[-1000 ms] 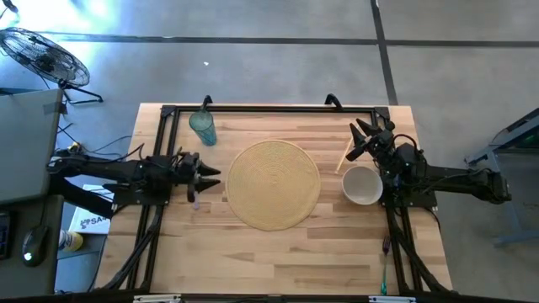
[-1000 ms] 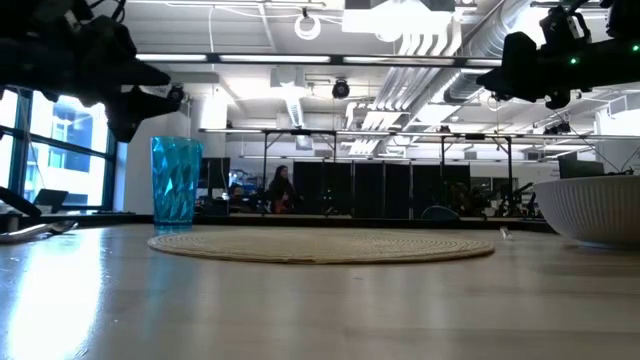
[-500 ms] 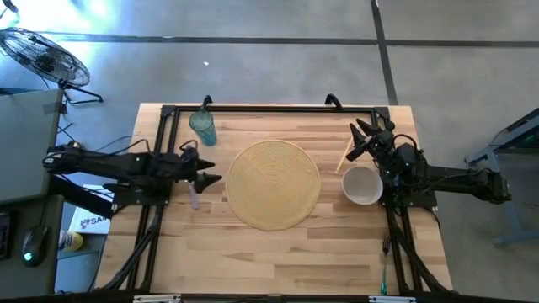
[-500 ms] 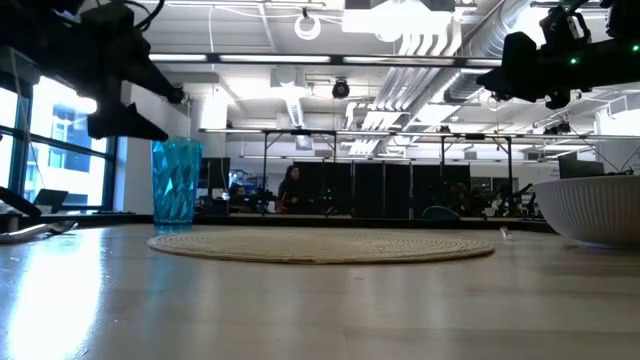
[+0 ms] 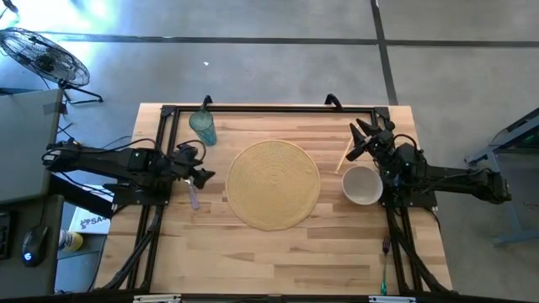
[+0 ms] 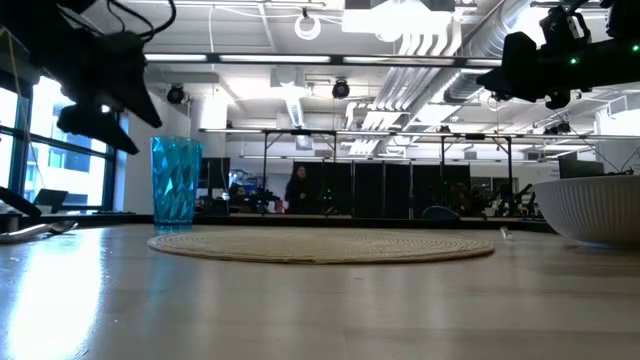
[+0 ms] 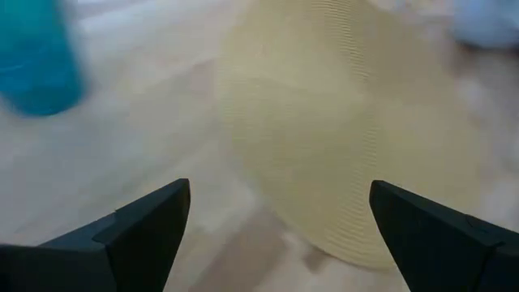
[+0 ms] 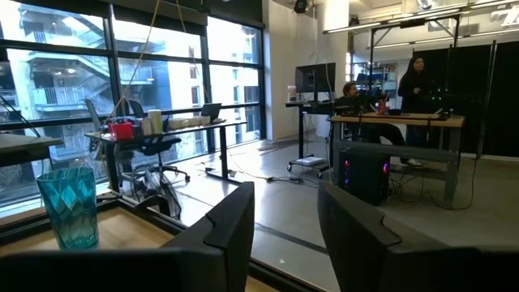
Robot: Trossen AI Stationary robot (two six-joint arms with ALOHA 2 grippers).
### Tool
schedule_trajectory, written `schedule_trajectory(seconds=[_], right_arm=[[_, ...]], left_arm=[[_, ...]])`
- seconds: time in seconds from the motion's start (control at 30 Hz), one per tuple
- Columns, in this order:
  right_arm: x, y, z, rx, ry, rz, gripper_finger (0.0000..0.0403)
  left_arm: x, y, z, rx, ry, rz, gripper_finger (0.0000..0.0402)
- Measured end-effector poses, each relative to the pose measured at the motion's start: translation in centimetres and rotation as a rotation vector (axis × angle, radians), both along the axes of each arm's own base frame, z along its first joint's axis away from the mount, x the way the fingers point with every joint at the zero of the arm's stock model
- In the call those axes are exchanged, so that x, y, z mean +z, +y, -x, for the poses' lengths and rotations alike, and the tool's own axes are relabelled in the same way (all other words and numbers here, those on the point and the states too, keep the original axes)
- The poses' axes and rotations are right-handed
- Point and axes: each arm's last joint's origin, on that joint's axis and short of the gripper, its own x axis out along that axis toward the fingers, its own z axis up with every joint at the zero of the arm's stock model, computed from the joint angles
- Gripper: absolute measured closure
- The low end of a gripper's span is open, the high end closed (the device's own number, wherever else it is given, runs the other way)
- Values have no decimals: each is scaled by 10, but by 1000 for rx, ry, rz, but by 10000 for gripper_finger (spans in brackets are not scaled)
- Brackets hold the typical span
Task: Pick & Place Utensil
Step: Put the blue cup on the brown tablemat
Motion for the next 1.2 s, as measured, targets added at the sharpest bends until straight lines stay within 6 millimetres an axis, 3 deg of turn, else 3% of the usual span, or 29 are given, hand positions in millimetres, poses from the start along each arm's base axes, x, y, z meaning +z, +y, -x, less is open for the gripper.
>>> schedule_trajectory(seconds=[0.23, 0.73, 1.2], right_arm=[[0, 0, 0, 0, 0, 0, 274], [0, 0, 0, 0, 0, 0, 274], [0, 0, 0, 0, 0, 0, 274]], left_arm=[[-11, 3, -2, 153, 96, -22, 4], [-38, 10, -29, 504, 170, -322, 2], [-63, 48, -54, 658, 258, -294, 2]])
